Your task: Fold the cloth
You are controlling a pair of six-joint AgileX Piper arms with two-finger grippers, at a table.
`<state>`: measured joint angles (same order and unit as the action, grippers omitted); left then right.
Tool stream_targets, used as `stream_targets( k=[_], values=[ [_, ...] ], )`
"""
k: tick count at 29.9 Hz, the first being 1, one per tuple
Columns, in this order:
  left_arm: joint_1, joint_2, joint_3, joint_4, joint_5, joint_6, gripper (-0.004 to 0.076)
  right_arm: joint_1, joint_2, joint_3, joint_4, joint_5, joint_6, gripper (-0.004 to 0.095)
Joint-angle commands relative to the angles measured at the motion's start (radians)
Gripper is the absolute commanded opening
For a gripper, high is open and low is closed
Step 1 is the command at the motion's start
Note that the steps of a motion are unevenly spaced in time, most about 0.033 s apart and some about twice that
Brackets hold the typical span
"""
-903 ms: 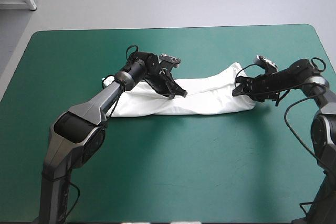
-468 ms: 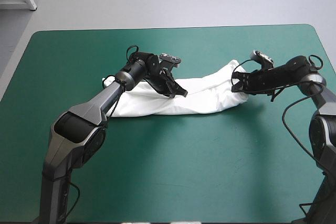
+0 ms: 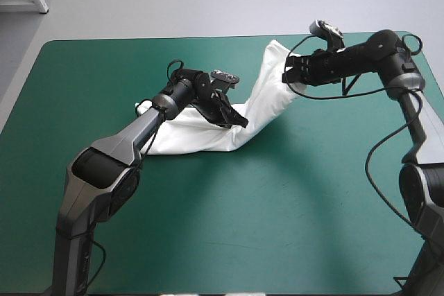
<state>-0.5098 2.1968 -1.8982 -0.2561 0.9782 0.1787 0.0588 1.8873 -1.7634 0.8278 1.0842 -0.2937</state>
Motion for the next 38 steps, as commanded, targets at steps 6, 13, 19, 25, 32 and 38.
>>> stream_targets(
  k=[6, 13, 19, 25, 32, 38],
  values=[
    [-0.005, -0.043, -0.018, -0.003, -0.024, 0.001, 0.0019, 0.104, -0.049, -0.185, -0.098, -0.014, 0.103, -0.0012],
    [-0.001, -0.155, -0.018, 0.127, -0.016, -0.001, 0.0019, 0.106, -0.040, -0.184, -0.097, -0.023, 0.107, -0.0012],
    [0.000, -0.325, -0.033, 0.285, 0.097, -0.016, 0.0019, 0.117, -0.040, -0.194, -0.079, -0.029, 0.088, -0.0011],
    [0.017, -0.477, -0.013, 0.442, 0.297, 0.023, 0.0020, 0.176, -0.040, -0.201, -0.074, -0.059, 0.080, -0.0012],
    [0.017, -0.690, 0.160, 0.515, 0.307, -0.050, 0.0020, 0.299, -0.002, -0.237, -0.075, -0.119, 0.073, -0.0012],
    [0.017, -0.922, 0.418, 0.506, 0.307, -0.138, 0.0019, 0.430, 0.154, -0.406, -0.075, -0.104, 0.073, -0.0012]
  ],
)
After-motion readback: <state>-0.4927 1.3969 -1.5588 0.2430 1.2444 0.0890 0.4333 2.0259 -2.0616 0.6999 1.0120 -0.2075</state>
